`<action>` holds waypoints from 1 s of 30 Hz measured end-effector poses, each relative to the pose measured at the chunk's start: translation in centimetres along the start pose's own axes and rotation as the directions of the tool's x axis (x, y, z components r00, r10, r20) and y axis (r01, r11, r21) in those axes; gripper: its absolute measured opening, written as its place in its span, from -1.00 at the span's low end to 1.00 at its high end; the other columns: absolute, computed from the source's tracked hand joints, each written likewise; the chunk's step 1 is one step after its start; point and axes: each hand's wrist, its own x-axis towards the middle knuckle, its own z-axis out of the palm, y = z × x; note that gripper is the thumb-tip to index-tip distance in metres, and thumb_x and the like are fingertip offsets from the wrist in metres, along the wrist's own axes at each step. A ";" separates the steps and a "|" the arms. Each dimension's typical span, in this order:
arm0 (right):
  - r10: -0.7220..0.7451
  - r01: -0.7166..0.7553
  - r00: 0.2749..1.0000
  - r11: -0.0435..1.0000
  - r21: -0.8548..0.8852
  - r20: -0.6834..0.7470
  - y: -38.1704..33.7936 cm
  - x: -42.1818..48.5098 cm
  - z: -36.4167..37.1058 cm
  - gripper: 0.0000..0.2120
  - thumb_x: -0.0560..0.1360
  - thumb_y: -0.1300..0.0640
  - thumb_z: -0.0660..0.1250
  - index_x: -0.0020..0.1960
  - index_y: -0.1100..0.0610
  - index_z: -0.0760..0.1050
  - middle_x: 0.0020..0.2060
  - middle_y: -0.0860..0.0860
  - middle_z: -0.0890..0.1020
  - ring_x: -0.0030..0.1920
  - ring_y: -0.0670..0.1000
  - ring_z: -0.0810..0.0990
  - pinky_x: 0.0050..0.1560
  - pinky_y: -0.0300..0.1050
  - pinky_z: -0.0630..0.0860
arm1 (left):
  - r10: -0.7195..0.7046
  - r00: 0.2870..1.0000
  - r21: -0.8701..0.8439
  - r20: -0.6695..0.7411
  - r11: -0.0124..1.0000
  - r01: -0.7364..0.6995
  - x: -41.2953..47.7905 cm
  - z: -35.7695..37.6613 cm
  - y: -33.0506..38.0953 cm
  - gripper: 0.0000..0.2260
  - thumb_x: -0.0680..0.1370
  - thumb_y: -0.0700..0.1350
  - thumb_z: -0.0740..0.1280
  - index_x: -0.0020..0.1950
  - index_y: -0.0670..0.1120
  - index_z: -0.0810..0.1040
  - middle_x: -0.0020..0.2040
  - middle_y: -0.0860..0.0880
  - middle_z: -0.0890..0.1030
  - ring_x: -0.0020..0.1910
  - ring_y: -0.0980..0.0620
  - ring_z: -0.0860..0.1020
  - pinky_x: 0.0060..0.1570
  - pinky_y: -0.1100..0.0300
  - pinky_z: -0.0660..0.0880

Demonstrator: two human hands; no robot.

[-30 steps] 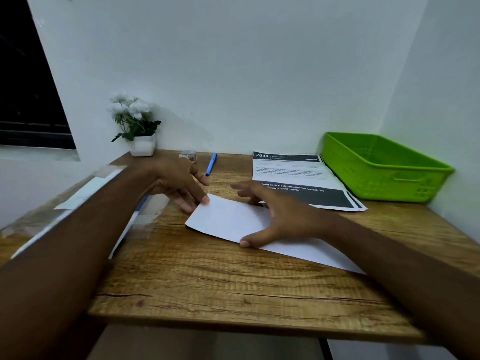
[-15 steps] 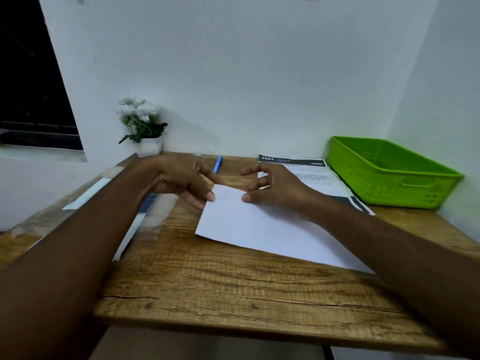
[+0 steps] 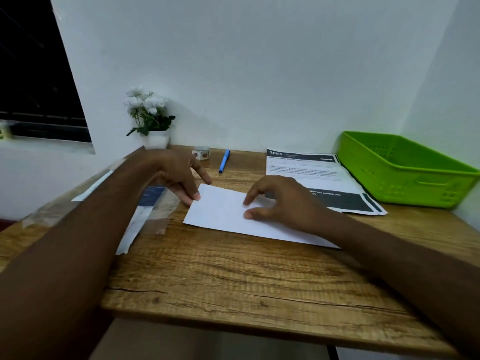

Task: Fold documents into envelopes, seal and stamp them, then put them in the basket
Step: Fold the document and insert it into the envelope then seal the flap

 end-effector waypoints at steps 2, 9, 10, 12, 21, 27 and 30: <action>-0.015 0.020 0.997 0.997 -0.070 0.077 0.4 -1.4 -0.9 -0.72 0.34 -0.30 0.44 -0.03 -0.21 0.61 0.02 -0.24 0.61 0.10 -0.19 0.53 0.17 0.03 0.47 | 0.014 1.000 0.046 -0.018 0.999 -0.013 -0.1 -0.3 0.0 -0.63 0.36 -0.49 0.42 0.08 -0.16 0.59 0.20 -0.19 0.52 -0.02 -0.21 0.64 -0.27 0.08 0.65; -0.114 0.117 0.967 0.993 -0.001 0.229 2.6 -4.6 -2.9 -0.63 0.45 -0.19 0.38 0.24 -0.20 0.56 0.28 -0.28 0.52 0.31 -0.32 0.39 0.33 -0.38 0.28 | 0.018 0.999 0.372 0.034 0.928 -0.029 0.0 0.4 0.9 -0.67 0.34 -0.36 0.51 0.06 -0.14 0.61 -0.13 -0.21 0.65 -0.26 -0.07 0.65 -0.33 0.19 0.61; -0.126 0.128 0.966 0.992 0.006 0.227 2.8 -4.7 -2.9 -0.63 0.45 -0.18 0.38 0.24 -0.18 0.56 0.29 -0.26 0.52 0.32 -0.31 0.39 0.34 -0.37 0.28 | 0.020 1.000 0.385 0.024 0.923 -0.028 0.2 0.6 0.9 -0.68 0.34 -0.36 0.52 0.03 -0.13 0.60 -0.12 -0.23 0.65 -0.25 -0.08 0.65 -0.36 0.20 0.60; -0.129 0.128 0.969 0.992 0.020 0.209 2.9 -4.6 -2.8 -0.65 0.44 -0.18 0.39 0.22 -0.18 0.57 0.27 -0.27 0.53 0.32 -0.28 0.41 0.33 -0.31 0.31 | 0.025 1.000 0.413 0.011 0.910 -0.027 0.4 0.7 0.9 -0.67 0.33 -0.34 0.53 0.04 -0.13 0.59 -0.09 -0.24 0.65 -0.26 -0.07 0.64 -0.39 0.20 0.58; -0.157 0.158 0.978 0.987 0.007 0.138 2.3 -3.0 -1.5 -0.71 0.47 -0.17 0.39 0.16 -0.13 0.58 0.14 -0.23 0.57 0.21 -0.18 0.49 0.22 -0.14 0.43 | 0.209 0.970 0.539 0.125 0.806 -0.244 0.1 2.1 1.5 -0.63 0.37 -0.05 0.54 0.14 0.02 0.58 0.08 -0.11 0.61 -0.09 0.04 0.57 -0.31 0.30 0.51; -0.190 0.194 0.972 0.981 -0.010 0.138 2.4 -4.3 -1.7 -0.67 0.48 -0.21 0.36 0.20 -0.13 0.56 0.17 -0.24 0.56 0.24 -0.18 0.49 0.24 -0.14 0.43 | 0.211 0.955 0.556 0.211 0.777 -0.295 0.3 2.7 1.6 -0.63 0.34 -0.03 0.56 0.11 0.05 0.58 0.06 -0.05 0.59 -0.08 0.09 0.54 -0.07 0.16 0.52; -0.138 0.122 0.984 0.984 0.131 0.116 2.0 -3.0 -1.8 -0.71 0.46 -0.11 0.43 0.15 -0.07 0.59 0.10 -0.21 0.60 0.15 -0.17 0.54 0.14 -0.29 0.44 | 0.231 0.956 0.516 0.182 0.805 -0.293 0.4 2.5 1.6 -0.68 0.38 -0.01 0.52 0.10 0.00 0.58 -0.06 -0.04 0.61 -0.17 0.12 0.55 -0.24 0.26 0.48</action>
